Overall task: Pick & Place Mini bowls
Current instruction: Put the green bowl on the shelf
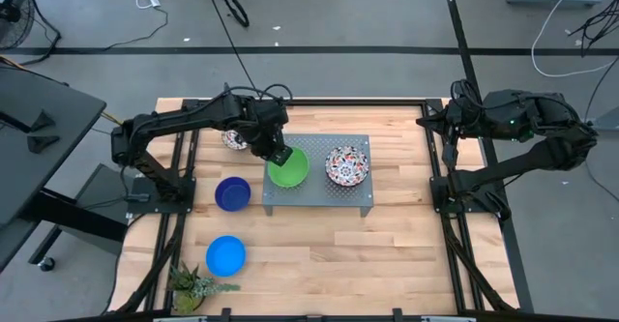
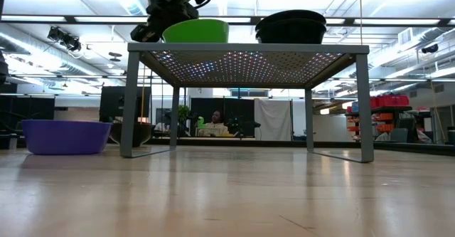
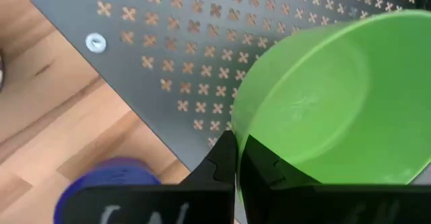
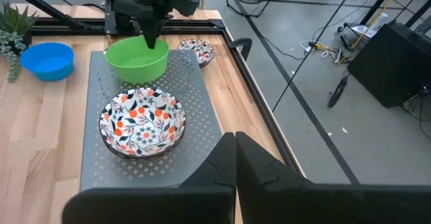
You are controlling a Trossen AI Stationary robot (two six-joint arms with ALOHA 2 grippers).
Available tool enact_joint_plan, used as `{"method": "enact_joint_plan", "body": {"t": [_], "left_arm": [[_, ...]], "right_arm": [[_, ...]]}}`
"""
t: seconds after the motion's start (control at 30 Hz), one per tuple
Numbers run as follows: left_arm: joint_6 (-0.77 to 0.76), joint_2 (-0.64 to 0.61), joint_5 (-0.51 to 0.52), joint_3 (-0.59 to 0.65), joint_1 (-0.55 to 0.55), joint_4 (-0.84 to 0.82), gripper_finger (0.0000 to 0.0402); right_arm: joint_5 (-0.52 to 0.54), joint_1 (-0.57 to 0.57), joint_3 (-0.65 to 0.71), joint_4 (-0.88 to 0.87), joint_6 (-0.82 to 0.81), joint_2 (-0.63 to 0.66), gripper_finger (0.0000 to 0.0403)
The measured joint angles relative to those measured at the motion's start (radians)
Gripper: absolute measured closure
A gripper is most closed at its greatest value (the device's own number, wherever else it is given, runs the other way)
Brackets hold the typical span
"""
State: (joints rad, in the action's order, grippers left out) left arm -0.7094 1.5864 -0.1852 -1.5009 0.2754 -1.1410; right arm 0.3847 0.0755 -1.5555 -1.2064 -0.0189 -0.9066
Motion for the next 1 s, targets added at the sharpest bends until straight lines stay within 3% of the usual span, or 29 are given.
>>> {"method": "enact_joint_plan", "body": {"t": [0.33,0.6,1.0], "left_arm": [[-0.044,0.000,-0.022,0.000,0.003,-0.002,0.0396],[-0.054,0.000,-0.022,0.000,0.014,-0.001,0.0358],[-0.056,0.000,-0.022,0.000,0.014,0.000,0.0367]], "right_arm": [[0.000,0.000,0.000,0.000,0.000,-0.002,0.0403],[0.000,0.000,0.000,0.000,0.000,-0.002,0.0403],[0.000,0.000,0.000,0.000,0.000,-0.002,0.0403]]}}
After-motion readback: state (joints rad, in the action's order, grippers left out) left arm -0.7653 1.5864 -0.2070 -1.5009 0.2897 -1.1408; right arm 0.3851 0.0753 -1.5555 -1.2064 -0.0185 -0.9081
